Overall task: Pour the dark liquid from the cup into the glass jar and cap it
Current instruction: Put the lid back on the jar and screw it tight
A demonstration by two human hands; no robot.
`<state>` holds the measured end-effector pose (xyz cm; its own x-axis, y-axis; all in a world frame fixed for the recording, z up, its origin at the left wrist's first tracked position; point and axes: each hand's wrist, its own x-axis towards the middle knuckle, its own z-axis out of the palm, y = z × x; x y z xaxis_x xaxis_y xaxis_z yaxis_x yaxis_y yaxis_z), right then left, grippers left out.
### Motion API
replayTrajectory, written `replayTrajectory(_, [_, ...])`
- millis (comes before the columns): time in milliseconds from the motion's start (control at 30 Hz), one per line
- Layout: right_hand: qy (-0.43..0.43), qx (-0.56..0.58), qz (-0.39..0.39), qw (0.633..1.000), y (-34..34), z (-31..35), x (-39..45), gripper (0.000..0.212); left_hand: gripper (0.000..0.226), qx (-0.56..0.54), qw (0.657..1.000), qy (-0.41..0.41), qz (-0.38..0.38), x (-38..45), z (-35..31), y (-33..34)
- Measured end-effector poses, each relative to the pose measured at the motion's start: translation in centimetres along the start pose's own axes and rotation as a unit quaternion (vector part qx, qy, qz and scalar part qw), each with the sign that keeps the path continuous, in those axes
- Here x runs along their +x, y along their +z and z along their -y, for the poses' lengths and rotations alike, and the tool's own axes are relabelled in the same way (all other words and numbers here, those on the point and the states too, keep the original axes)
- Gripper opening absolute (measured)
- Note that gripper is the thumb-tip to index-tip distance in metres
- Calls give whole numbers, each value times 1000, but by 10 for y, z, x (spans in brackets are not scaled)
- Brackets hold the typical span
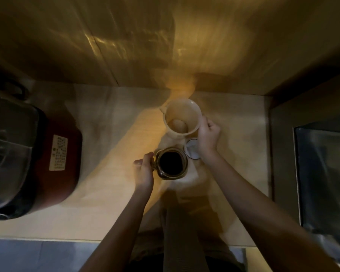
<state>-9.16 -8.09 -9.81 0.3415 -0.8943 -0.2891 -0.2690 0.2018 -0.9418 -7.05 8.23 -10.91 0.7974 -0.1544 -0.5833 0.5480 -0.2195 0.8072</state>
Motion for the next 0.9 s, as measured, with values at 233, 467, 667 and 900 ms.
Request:
replayTrajectory(233, [-41,-128,18,991,-7,4,5,53,42,44,999,15,-25,-4,3,-1])
replayTrajectory(467, [-26,-71,-54,996,-26,1,-6,16,40,95,994,43,-23,-3,5,-5])
replayTrajectory(667, [-30,-220,89,971,-54,-49,-31,62,40,263,941,205,65,9,7,-21])
replayTrajectory(900, [-85,-380,117,914,-47,-65,-42,89,52,326,905,263,80,0,-1,-34])
